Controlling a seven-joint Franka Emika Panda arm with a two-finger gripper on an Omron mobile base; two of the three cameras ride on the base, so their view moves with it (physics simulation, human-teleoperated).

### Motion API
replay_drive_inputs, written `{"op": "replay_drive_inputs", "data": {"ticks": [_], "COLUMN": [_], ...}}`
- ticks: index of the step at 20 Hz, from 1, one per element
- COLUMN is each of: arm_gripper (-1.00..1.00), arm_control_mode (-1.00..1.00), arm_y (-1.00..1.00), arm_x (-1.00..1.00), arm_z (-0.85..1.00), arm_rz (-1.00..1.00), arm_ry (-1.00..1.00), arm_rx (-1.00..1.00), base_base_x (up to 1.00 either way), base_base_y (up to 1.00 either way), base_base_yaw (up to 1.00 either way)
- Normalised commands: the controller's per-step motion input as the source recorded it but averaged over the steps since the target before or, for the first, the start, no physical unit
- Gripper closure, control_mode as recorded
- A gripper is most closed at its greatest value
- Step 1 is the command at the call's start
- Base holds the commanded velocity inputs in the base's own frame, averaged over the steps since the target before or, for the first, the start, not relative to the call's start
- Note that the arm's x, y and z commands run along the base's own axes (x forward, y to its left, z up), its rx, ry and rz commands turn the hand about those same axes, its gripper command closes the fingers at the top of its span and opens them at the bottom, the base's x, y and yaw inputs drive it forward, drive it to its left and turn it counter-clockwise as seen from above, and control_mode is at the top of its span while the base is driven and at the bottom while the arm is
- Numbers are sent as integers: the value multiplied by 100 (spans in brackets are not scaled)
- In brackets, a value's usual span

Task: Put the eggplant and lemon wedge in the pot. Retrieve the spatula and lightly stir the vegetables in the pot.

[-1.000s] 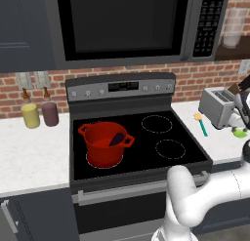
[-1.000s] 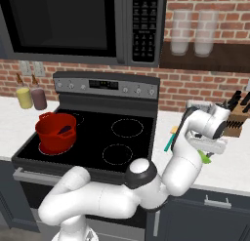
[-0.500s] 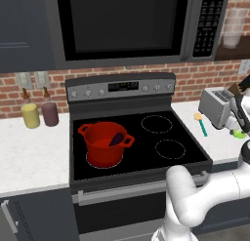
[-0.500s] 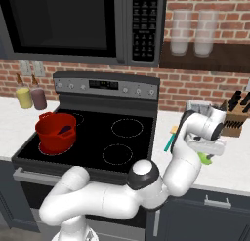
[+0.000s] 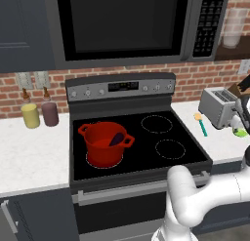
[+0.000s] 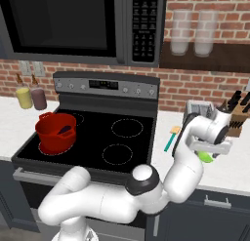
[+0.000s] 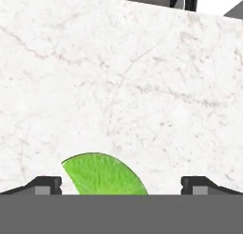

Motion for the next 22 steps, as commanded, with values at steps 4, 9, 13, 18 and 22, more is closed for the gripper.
{"op": "replay_drive_inputs", "data": {"ticks": [4,9,13,18,22], "arm_gripper": [-100,-100,-100,100,100], "arm_control_mode": [-100,-100,-100,-100,-100], "arm_y": [-18,-16,-34,-23,0], "arm_x": [5,25,2,-6,-31], "arm_z": [-24,-32,-10,-18,-14], "arm_rz": [19,22,22,21,13], "arm_ry": [-1,0,-3,-1,0], "arm_rx": [-1,-2,-1,0,0], "base_base_x": [0,0,0,0,0], "base_base_y": [0,0,0,0,0], "base_base_yaw": [0,0,0,0,0]}}
